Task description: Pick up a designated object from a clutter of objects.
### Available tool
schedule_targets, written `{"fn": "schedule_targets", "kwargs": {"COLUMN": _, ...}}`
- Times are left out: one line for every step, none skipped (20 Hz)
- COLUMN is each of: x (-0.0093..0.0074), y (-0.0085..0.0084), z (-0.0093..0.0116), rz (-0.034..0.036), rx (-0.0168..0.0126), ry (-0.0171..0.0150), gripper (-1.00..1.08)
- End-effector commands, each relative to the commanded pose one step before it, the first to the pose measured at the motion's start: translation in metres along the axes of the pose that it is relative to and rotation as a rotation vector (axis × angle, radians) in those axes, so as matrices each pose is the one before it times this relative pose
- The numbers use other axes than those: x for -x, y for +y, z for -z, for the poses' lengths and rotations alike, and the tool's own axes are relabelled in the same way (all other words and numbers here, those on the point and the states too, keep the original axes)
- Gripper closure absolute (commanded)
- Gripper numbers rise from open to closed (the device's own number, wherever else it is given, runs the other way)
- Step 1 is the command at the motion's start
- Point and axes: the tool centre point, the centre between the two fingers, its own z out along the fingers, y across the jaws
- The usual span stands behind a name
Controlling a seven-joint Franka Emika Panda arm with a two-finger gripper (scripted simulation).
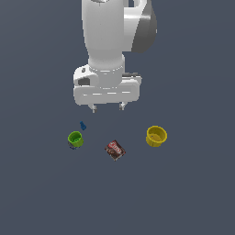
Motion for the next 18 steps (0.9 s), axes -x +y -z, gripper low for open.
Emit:
{"fn": "schedule_targets", "kwargs": {"x": 0.00614, "y": 0.01546, "z": -0.01700, "rz": 0.02348, "rx": 0.00144, "ry": -0.00666, "gripper": -0.92}}
{"fn": "schedule_targets", "kwargs": {"x": 0.00318, "y": 0.00669, "z": -0.00759, "rz": 0.01094, "rx": 0.00036, "ry": -0.00282, "gripper": -0.92}}
{"fn": "schedule_targets", "kwargs": {"x": 0.00363, "y": 0.00694, "z": -0.00798, "rz": 0.01157, "rx": 0.00021, "ry": -0.00296, "gripper": -0.92}}
{"fn": "schedule_targets", "kwargs": {"x": 0.00408, "y": 0.00706, "z": -0.00829, "rz": 0.01212, "rx": 0.00004, "ry": -0.00307, "gripper": -0.92}}
{"fn": "schedule_targets", "kwargs": {"x": 0.00441, "y": 0.00692, "z": -0.00827, "rz": 0.01219, "rx": -0.00014, "ry": -0.00305, "gripper": -0.92}}
{"fn": "schedule_targets", "kwargs": {"x": 0.00469, "y": 0.00671, "z": -0.00822, "rz": 0.01221, "rx": -0.00032, "ry": -0.00300, "gripper": -0.92}}
{"fn": "schedule_targets", "kwargs": {"x": 0.00497, "y": 0.00650, "z": -0.00816, "rz": 0.01224, "rx": -0.00050, "ry": -0.00295, "gripper": -0.92}}
{"fn": "schedule_targets", "kwargs": {"x": 0.00523, "y": 0.00627, "z": -0.00810, "rz": 0.01227, "rx": -0.00068, "ry": -0.00289, "gripper": -0.92}}
{"fn": "schedule_targets", "kwargs": {"x": 0.00549, "y": 0.00603, "z": -0.00803, "rz": 0.01227, "rx": -0.00085, "ry": -0.00282, "gripper": -0.92}}
{"fn": "schedule_targets", "kwargs": {"x": 0.00573, "y": 0.00579, "z": -0.00796, "rz": 0.01228, "rx": -0.00102, "ry": -0.00274, "gripper": -0.92}}
{"fn": "schedule_targets", "kwargs": {"x": 0.00597, "y": 0.00553, "z": -0.00789, "rz": 0.01230, "rx": -0.00119, "ry": -0.00265, "gripper": -0.92}}
{"fn": "schedule_targets", "kwargs": {"x": 0.00619, "y": 0.00527, "z": -0.00782, "rz": 0.01230, "rx": -0.00136, "ry": -0.00256, "gripper": -0.92}}
{"fn": "schedule_targets", "kwargs": {"x": 0.00639, "y": 0.00498, "z": -0.00775, "rz": 0.01234, "rx": -0.00152, "ry": -0.00246, "gripper": -0.92}}
{"fn": "schedule_targets", "kwargs": {"x": 0.00660, "y": 0.00472, "z": -0.00766, "rz": 0.01231, "rx": -0.00167, "ry": -0.00234, "gripper": -0.92}}
{"fn": "schedule_targets", "kwargs": {"x": 0.00677, "y": 0.00442, "z": -0.00759, "rz": 0.01235, "rx": -0.00182, "ry": -0.00222, "gripper": -0.92}}
{"fn": "schedule_targets", "kwargs": {"x": 0.00689, "y": 0.00409, "z": -0.00745, "rz": 0.01225, "rx": -0.00195, "ry": -0.00208, "gripper": -0.92}}
{"fn": "schedule_targets", "kwargs": {"x": 0.00672, "y": 0.00363, "z": -0.00703, "rz": 0.01171, "rx": -0.00199, "ry": -0.00187, "gripper": -0.92}}
{"fn": "schedule_targets", "kwargs": {"x": 0.00648, "y": 0.00318, "z": -0.00658, "rz": 0.01107, "rx": -0.00199, "ry": -0.00165, "gripper": -0.92}}
